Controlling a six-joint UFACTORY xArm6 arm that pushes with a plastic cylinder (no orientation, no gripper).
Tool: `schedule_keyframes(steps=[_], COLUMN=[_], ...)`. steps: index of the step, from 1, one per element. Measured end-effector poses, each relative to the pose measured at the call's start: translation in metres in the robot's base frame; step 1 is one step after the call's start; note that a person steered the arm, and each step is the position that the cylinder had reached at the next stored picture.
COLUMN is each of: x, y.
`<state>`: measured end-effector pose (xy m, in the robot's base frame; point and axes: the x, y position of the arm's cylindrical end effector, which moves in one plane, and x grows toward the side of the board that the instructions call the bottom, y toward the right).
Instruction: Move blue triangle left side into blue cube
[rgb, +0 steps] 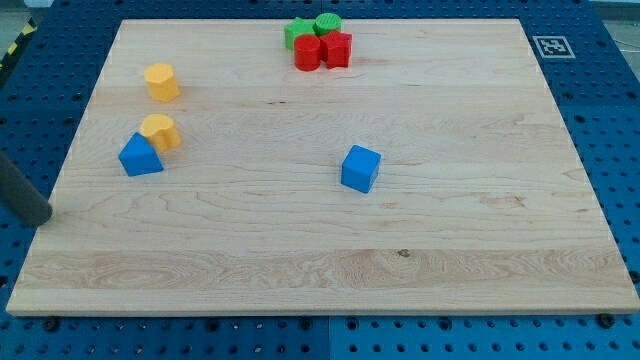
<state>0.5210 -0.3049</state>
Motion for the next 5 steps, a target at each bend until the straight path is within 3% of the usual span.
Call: schedule_keyframes(steps=[2,5], x=[-0.057,-0.057], y=[0.017,0.200])
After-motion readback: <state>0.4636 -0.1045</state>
